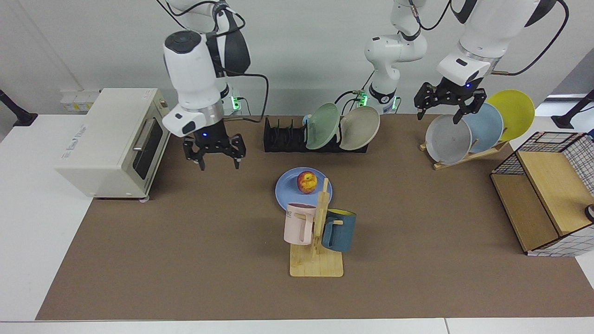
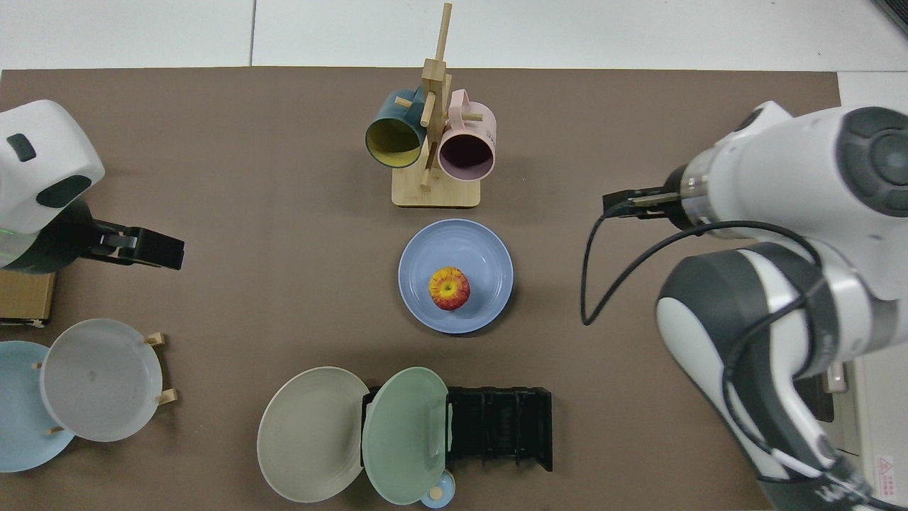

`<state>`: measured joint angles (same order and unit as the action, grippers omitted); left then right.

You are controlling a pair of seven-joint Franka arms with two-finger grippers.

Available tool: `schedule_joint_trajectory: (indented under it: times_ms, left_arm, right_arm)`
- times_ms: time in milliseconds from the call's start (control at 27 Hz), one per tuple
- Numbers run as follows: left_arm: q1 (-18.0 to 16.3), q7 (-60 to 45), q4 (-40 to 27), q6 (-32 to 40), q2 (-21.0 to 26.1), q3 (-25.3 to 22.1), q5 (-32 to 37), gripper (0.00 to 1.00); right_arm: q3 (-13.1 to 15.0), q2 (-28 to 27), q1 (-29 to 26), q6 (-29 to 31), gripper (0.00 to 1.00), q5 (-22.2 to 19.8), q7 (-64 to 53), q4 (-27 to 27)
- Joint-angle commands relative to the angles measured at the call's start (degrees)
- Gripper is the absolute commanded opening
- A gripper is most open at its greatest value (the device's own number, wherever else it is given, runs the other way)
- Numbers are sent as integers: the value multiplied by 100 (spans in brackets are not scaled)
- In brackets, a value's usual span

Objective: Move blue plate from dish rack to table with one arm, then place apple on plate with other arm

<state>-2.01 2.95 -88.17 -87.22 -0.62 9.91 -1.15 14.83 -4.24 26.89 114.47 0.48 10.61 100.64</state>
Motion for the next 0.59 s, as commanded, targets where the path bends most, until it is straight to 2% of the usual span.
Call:
schedule_joint_trajectory:
  times_ms: [0,222,556]
  left_arm:
    - [324,-31,90,21,18,-349,-44,100]
    - [351,-31,90,21,-8,-438,-61,100]
    - [316,-31,72,29,-26,-429,-70,100]
  right_arm:
    - [-60,511,-455,-556,99,-40,-831,158]
    - [-77,758,-1027,-944,99,-40,-1570,158]
    - [-86,793,-940,-1067,99,-110,-1343,167]
